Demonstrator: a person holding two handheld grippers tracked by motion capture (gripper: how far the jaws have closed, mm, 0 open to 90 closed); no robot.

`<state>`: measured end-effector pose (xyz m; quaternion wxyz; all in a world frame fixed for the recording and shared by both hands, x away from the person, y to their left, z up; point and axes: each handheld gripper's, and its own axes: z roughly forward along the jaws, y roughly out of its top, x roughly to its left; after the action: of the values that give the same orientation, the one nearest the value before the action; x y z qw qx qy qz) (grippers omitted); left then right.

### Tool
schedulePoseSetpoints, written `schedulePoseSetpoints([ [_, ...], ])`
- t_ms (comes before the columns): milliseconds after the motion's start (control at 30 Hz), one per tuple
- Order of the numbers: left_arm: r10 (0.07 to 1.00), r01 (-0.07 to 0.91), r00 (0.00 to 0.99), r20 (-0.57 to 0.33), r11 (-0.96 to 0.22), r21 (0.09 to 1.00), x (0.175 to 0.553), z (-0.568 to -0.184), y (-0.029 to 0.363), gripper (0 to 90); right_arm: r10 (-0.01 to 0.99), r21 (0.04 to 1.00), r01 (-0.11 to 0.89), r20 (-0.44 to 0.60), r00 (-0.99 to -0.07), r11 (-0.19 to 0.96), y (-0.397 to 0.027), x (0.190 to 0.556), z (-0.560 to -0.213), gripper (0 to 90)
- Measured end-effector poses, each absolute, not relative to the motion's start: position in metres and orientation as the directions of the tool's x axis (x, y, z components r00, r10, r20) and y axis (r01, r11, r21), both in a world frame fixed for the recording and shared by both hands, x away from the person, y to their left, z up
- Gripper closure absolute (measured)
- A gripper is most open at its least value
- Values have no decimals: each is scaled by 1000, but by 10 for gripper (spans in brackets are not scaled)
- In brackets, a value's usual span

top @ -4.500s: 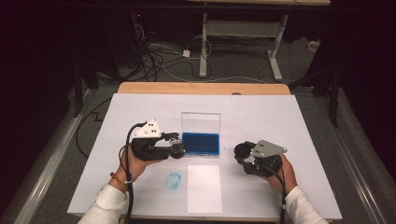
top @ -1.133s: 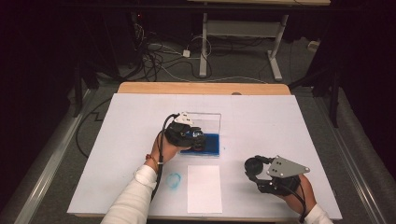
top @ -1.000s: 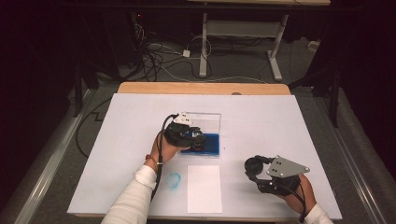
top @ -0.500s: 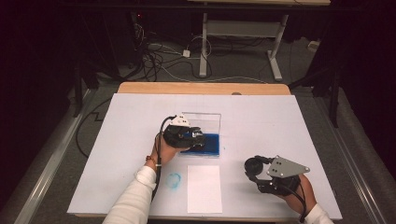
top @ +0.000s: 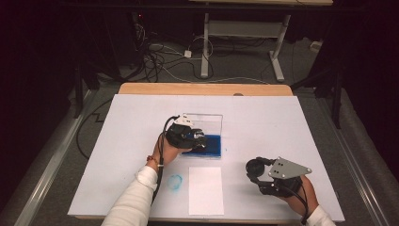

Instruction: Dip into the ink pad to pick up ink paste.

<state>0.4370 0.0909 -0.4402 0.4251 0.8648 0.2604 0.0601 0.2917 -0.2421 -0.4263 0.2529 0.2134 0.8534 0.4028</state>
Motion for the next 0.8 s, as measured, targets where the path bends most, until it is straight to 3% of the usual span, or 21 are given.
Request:
schedulePoseSetpoints([
  [800, 505, 426, 851, -144, -504, 751, 440, -439, 90, 546, 574, 801, 170, -245, -782, 574, -243, 293, -427, 385],
])
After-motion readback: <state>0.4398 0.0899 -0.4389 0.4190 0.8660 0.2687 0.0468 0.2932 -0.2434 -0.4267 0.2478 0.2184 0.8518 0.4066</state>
